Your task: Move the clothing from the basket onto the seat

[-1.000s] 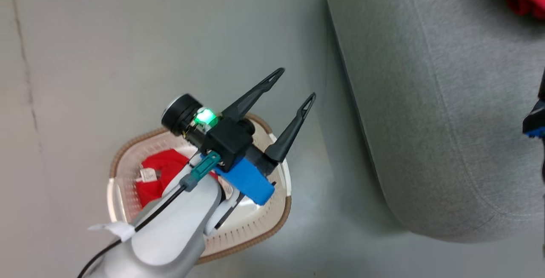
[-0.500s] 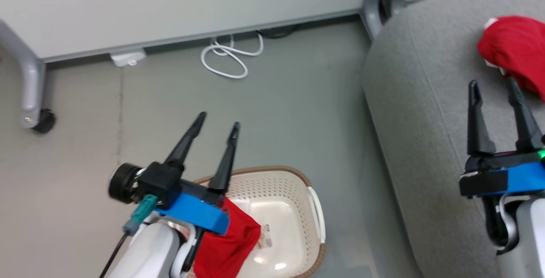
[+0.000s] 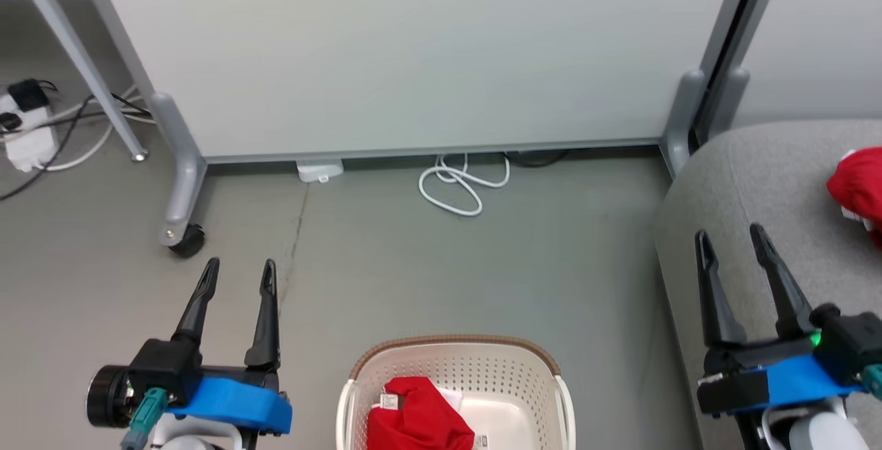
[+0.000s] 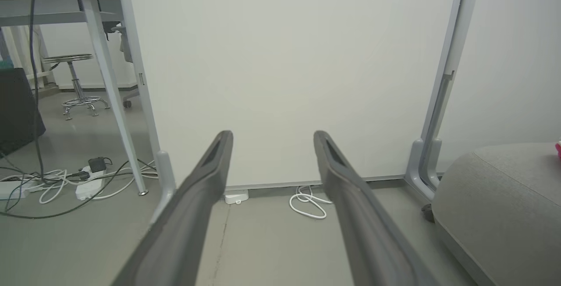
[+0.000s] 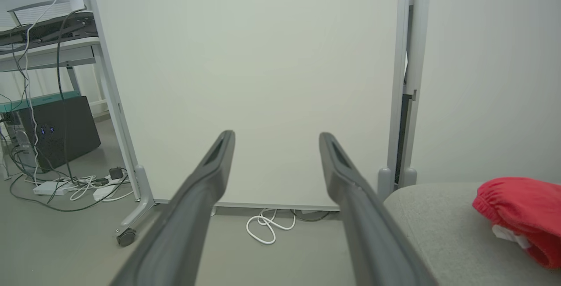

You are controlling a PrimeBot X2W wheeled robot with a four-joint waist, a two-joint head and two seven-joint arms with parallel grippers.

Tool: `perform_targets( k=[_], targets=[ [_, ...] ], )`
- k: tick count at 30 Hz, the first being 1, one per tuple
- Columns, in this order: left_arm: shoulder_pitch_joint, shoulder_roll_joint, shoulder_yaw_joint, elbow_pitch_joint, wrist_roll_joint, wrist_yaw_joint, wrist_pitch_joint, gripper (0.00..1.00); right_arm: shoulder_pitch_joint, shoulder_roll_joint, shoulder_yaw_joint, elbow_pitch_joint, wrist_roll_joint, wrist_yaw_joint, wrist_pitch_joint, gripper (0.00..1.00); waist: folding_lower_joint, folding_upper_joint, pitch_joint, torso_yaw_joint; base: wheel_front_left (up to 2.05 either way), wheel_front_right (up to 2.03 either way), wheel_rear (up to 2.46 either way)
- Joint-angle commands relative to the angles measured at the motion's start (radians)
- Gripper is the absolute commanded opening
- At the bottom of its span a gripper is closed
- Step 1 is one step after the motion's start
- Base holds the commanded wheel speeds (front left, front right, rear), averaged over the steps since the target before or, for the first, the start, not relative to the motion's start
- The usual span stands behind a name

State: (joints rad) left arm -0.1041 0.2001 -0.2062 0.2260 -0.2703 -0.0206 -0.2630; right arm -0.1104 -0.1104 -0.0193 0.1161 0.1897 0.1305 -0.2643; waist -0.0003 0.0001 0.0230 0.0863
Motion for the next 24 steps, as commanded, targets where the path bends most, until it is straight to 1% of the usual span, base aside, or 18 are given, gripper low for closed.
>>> perform_targets(
  k=[1, 9, 15, 24],
  targets=[
    [0.025, -0.007, 0.019, -0.008, 0.015, -0.010, -0.003, 1.00, 0.044, 0.010, -0.014, -0.011, -0.010, 0.000, 0.000, 1.00, 0.0003, -0.0001, -0.035, 0.026, 0.00, 0.00, 0.00],
    [0.073, -0.036, 0.058, -0.009, 0.054, -0.039, -0.003, 1.00, 0.155, 0.044, -0.040, -0.023, -0.035, 0.000, 0.000, 1.00, 0.0003, -0.0001, -0.049, 0.025, 0.00, 0.00, 0.00],
    [0.080, -0.050, 0.073, 0.003, 0.072, -0.057, -0.003, 1.00, 0.187, 0.055, -0.039, -0.023, -0.038, 0.000, 0.000, 1.00, 0.0003, -0.0001, -0.050, 0.018, 0.00, 0.00, 0.00],
    [0.075, -0.068, 0.094, 0.012, 0.095, -0.077, -0.003, 1.00, 0.181, 0.060, -0.039, -0.030, -0.040, 0.000, 0.000, 1.00, 0.0003, -0.0001, -0.049, 0.005, 0.00, 0.00, 0.00]
  ],
)
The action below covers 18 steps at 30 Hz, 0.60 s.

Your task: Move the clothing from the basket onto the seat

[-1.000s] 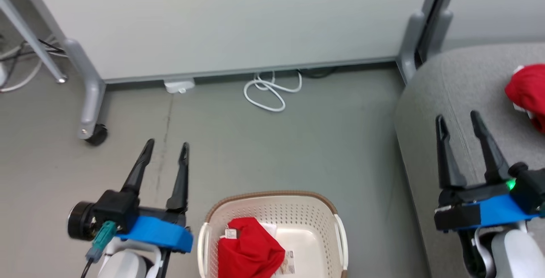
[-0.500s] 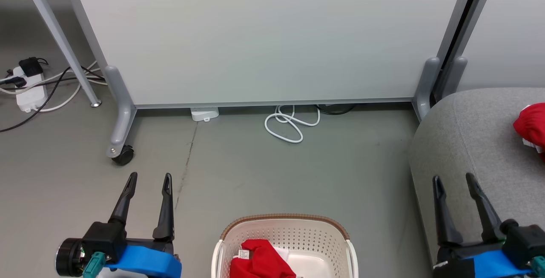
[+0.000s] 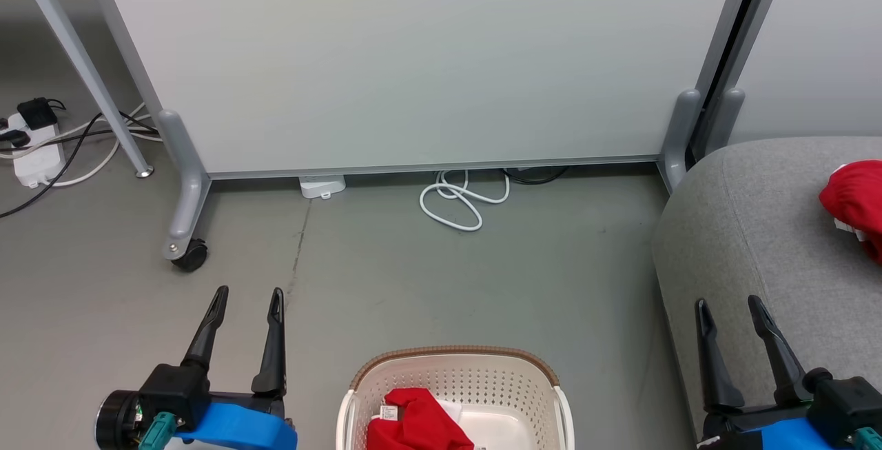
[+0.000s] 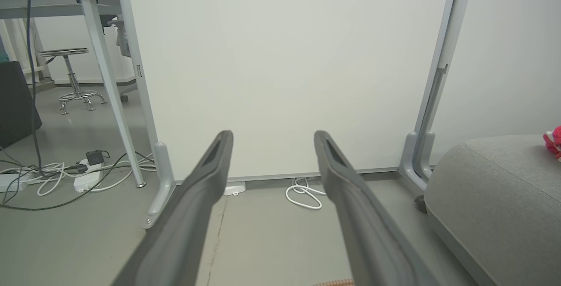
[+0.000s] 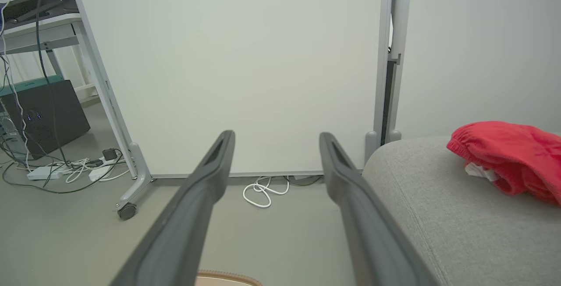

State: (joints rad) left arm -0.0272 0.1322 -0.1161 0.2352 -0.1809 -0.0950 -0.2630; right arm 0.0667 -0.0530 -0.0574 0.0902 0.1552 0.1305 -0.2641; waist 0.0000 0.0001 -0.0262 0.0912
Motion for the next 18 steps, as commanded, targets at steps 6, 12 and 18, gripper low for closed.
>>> perform_targets(
  k=[6, 12, 18],
  targets=[
    [-0.015, -0.009, 0.015, 0.012, 0.017, -0.015, -0.003, 1.00, -0.004, 0.003, 0.006, -0.004, 0.004, 0.000, -0.001, 1.00, 0.0000, -0.0001, 0.005, -0.011, 0.00, 0.00, 0.00],
    [-0.093, 0.014, -0.042, 0.050, 0.049, -0.029, -0.003, 1.00, -0.048, 0.003, 0.016, -0.020, -0.014, 0.000, -0.001, 1.00, 0.0000, -0.0001, 0.031, -0.037, 0.00, 0.00, 0.00],
    [-0.260, 0.045, -0.163, 0.180, 0.040, -0.037, -0.003, 1.00, -0.141, -0.016, 0.035, -0.040, -0.022, 0.000, -0.001, 1.00, 0.0000, -0.0001, 0.126, -0.074, 0.00, 0.00, 0.00]
  ],
)
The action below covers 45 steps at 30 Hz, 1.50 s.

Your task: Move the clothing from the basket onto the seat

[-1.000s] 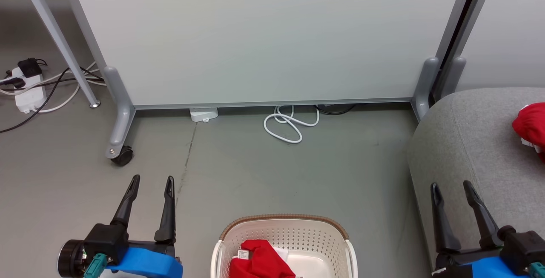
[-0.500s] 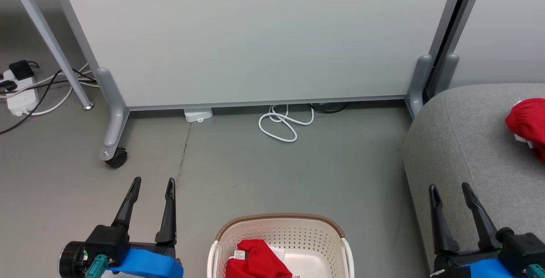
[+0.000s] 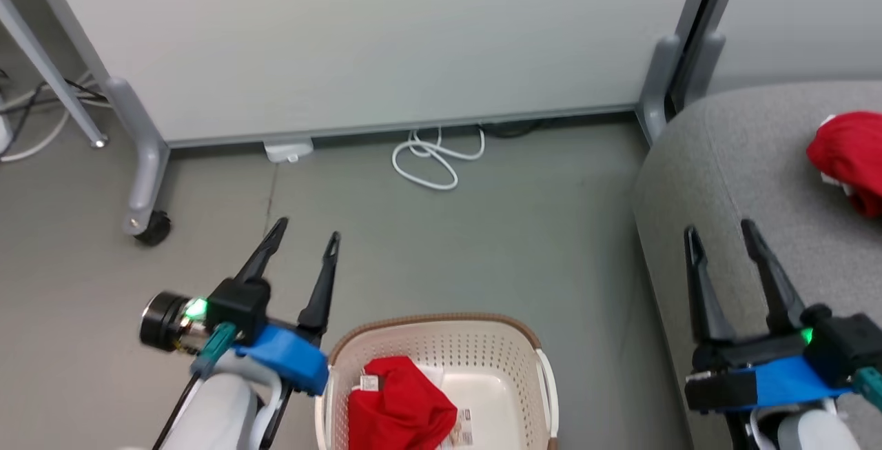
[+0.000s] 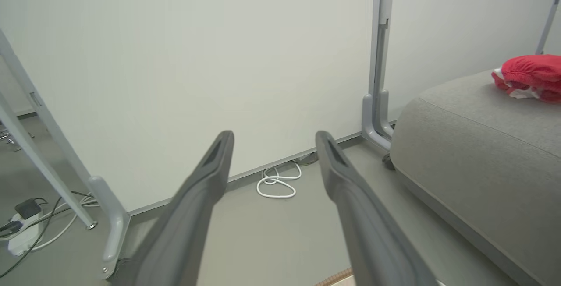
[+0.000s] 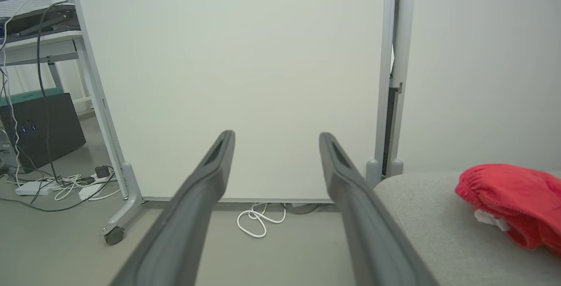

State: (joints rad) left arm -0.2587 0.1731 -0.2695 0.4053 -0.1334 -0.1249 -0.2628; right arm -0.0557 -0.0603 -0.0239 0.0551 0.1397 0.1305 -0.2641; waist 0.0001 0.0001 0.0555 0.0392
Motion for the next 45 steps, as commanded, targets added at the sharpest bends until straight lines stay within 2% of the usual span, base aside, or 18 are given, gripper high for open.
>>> perform_targets(
  k=[1, 9, 16, 26, 32, 35, 45],
  targets=[
    [-0.060, 0.010, -0.042, 0.044, -0.014, -0.007, -0.003, 1.00, -0.040, -0.012, 0.004, -0.009, -0.006, 0.000, -0.001, 1.00, -0.0001, -0.0001, 0.066, -0.028, 0.00, 0.00, 0.00],
    [-0.302, 0.034, -0.289, 0.332, -0.099, -0.005, -0.001, 1.00, -0.223, -0.046, 0.044, -0.040, -0.002, 0.000, 0.000, 1.00, -0.0001, -0.0001, 0.294, -0.092, 0.00, 0.00, 0.00],
    [-0.439, 0.047, -0.501, 0.560, -0.152, -0.005, 0.024, 1.00, -0.348, -0.056, 0.070, -0.057, -0.002, 0.000, -0.001, 1.00, -0.0001, -0.0001, 0.455, -0.141, 0.00, 0.00, 0.00],
    [-0.596, 0.054, -0.772, 0.715, -0.206, -0.005, 0.102, 1.00, -0.460, -0.055, 0.092, -0.095, -0.006, 0.000, -0.001, 1.00, -0.0001, -0.0001, 0.647, -0.173, 0.00, 0.00, 0.00],
    [-0.669, 0.051, -0.896, 0.767, -0.234, -0.005, 0.176, 1.00, -0.509, -0.051, 0.105, -0.122, -0.007, 0.000, -0.001, 1.00, -0.0001, -0.0001, 0.746, -0.183, 0.00, 0.00, 0.00],
    [-0.695, 0.046, -0.946, 0.794, -0.245, -0.005, 0.249, 1.00, -0.527, -0.047, 0.109, -0.137, -0.007, 0.000, -0.001, 1.00, -0.0001, -0.0001, 0.785, -0.190, 0.00, 0.00, 0.00],
    [-0.746, 0.044, -0.996, 0.818, -0.278, -0.005, 0.347, 1.00, -0.528, -0.035, 0.101, -0.180, -0.011, 0.000, -0.001, 1.00, -0.0001, -0.0001, 0.863, -0.209, 0.00, 0.00, 0.00]
  ],
)
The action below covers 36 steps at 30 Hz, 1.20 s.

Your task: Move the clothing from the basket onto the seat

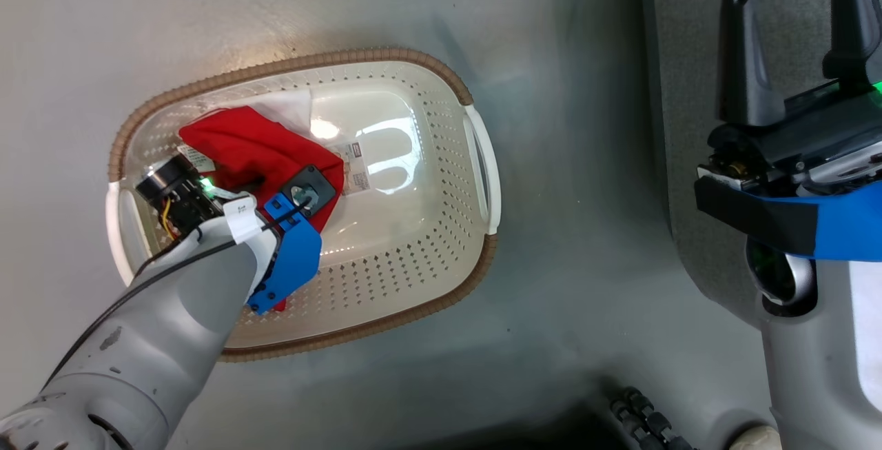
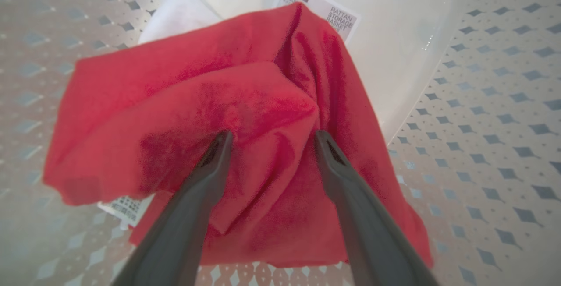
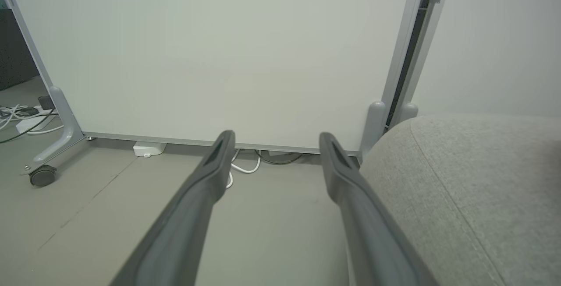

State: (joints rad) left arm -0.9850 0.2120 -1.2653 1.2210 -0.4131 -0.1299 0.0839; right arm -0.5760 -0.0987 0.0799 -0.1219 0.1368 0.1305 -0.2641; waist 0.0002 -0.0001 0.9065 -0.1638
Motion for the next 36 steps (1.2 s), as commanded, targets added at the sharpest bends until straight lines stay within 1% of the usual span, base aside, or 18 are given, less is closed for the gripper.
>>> perform_targets(
  k=[1, 3, 13, 21, 22, 23, 29, 33, 36],
  targets=[
    [-0.024, 0.007, -0.003, 0.007, 0.008, 0.000, 0.013, 1.00, -0.006, 0.005, -0.004, -0.011, -0.008, 0.000, -0.001, 1.00, -0.0002, 0.0001, 0.021, -0.009, 0.00, 0.00, 0.00],
    [-0.028, 0.010, -0.007, 0.014, 0.013, 0.000, 0.035, 1.00, 0.000, 0.006, -0.011, -0.027, -0.010, 0.000, -0.001, 1.00, -0.0002, 0.0001, 0.041, -0.014, 0.00, 0.00, 0.00],
    [-0.098, 0.021, -0.015, 0.039, 0.080, 0.000, 0.051, 1.00, 0.039, 0.024, -0.032, -0.130, -0.032, 0.000, -0.001, 1.00, -0.0002, 0.0001, 0.139, -0.027, 0.00, 0.00, 0.00],
    [-0.114, 0.022, -0.017, 0.055, 0.121, 0.000, 0.052, 1.00, 0.062, 0.035, -0.038, -0.182, -0.054, 0.000, -0.001, 1.00, -0.0002, 0.0001, 0.158, -0.035, 0.00, 0.00, 0.00],
    [-0.117, 0.020, -0.017, 0.056, 0.127, 0.000, 0.052, 0.33, 0.063, 0.037, -0.040, -0.186, -0.056, 0.000, -0.001, 1.00, -0.0002, 0.0001, 0.159, -0.035, 0.00, 0.00, 0.00],
    [-0.118, 0.017, -0.017, 0.057, 0.137, 0.000, 0.046, 0.00, 0.063, 0.037, -0.040, -0.187, -0.058, 0.000, -0.001, 1.00, -0.0002, 0.0001, 0.159, -0.035, 0.00, 0.00, 0.00],
    [-0.097, -0.011, -0.018, 0.053, 0.142, 0.000, 0.007, 0.00, 0.064, 0.039, -0.045, -0.174, -0.063, 0.000, -0.001, 1.00, -0.0002, 0.0001, 0.132, -0.018, 0.00, 0.00, 0.00],
    [-0.077, -0.032, -0.018, 0.036, 0.125, 0.000, -0.063, 0.00, 0.062, 0.034, -0.055, -0.157, -0.058, 0.000, -0.001, 1.00, -0.0002, 0.0001, 0.085, 0.004, 0.00, 0.00, 0.00],
    [-0.045, -0.053, -0.017, 0.030, 0.098, 0.000, -0.124, 0.00, 0.069, 0.027, -0.063, -0.135, -0.051, 0.000, -0.001, 1.00, -0.0002, 0.0001, 0.028, 0.024, 0.00, 0.00, 0.00]
  ],
)
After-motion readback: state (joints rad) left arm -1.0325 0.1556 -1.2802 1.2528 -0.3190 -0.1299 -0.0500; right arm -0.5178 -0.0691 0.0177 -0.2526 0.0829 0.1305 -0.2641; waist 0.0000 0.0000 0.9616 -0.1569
